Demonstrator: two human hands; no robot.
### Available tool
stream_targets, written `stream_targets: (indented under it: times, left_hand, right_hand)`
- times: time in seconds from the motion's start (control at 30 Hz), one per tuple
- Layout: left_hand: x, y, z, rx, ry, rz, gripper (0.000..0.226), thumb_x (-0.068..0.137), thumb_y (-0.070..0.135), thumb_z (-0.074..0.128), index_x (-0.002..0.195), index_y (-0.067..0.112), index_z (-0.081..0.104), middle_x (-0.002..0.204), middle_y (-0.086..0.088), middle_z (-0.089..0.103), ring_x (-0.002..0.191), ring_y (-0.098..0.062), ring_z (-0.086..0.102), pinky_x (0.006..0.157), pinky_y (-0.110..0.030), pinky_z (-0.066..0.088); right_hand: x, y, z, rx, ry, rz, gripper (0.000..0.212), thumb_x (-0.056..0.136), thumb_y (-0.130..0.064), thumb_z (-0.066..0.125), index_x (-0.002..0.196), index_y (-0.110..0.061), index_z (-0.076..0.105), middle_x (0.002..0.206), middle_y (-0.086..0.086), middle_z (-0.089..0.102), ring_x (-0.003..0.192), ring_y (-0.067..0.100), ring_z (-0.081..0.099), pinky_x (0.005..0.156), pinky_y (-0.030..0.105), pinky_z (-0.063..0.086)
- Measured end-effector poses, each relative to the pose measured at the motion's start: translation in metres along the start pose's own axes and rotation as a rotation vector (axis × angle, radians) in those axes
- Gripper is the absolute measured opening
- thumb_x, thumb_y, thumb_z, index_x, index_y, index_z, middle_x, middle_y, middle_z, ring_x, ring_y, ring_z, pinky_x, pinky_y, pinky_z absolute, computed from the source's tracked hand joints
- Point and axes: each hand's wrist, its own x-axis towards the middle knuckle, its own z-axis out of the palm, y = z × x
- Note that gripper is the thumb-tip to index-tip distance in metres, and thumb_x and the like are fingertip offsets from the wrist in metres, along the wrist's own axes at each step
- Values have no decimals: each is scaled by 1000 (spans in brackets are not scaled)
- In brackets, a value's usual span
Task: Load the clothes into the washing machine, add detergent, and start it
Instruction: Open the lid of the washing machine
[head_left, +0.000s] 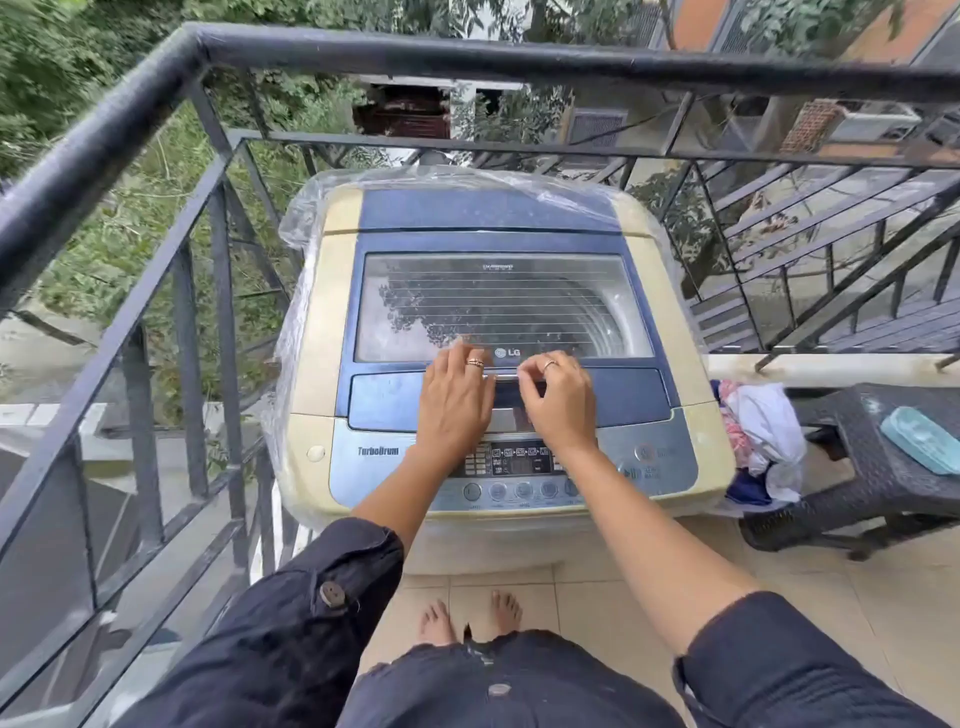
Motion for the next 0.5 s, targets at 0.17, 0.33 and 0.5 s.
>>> stream_targets:
  times: [0.17, 0.33, 0.5]
  left_hand:
    - [-16, 5, 0, -23, -104, 20, 41, 91, 33, 33, 80, 7, 64, 78, -10, 62, 74, -32, 60, 64, -36, 46]
    - [-20, 5, -6, -15, -192, -25, 36, 99, 26, 37, 85, 5, 64, 85, -13, 70, 83, -33, 64, 67, -38, 43]
    - [-18, 11, -11, 14, -229, -80, 39, 101, 28, 34, 84, 7, 62, 89, -13, 70, 87, -31, 63, 70, -36, 42]
  right_hand:
    - [-21, 5, 4, -99, -127, 47, 24, 88, -24, 52, 80, -9, 69, 84, 5, 71, 84, 28, 64, 80, 36, 44]
    - [-20, 4, -2, -90, -196, 87, 31, 91, -24, 48, 75, -9, 69, 83, 6, 71, 84, 26, 63, 81, 35, 43]
    - [-13, -8, -10, -126, -232, 138, 38, 94, -27, 44, 74, -6, 68, 84, 14, 72, 82, 33, 63, 76, 37, 45]
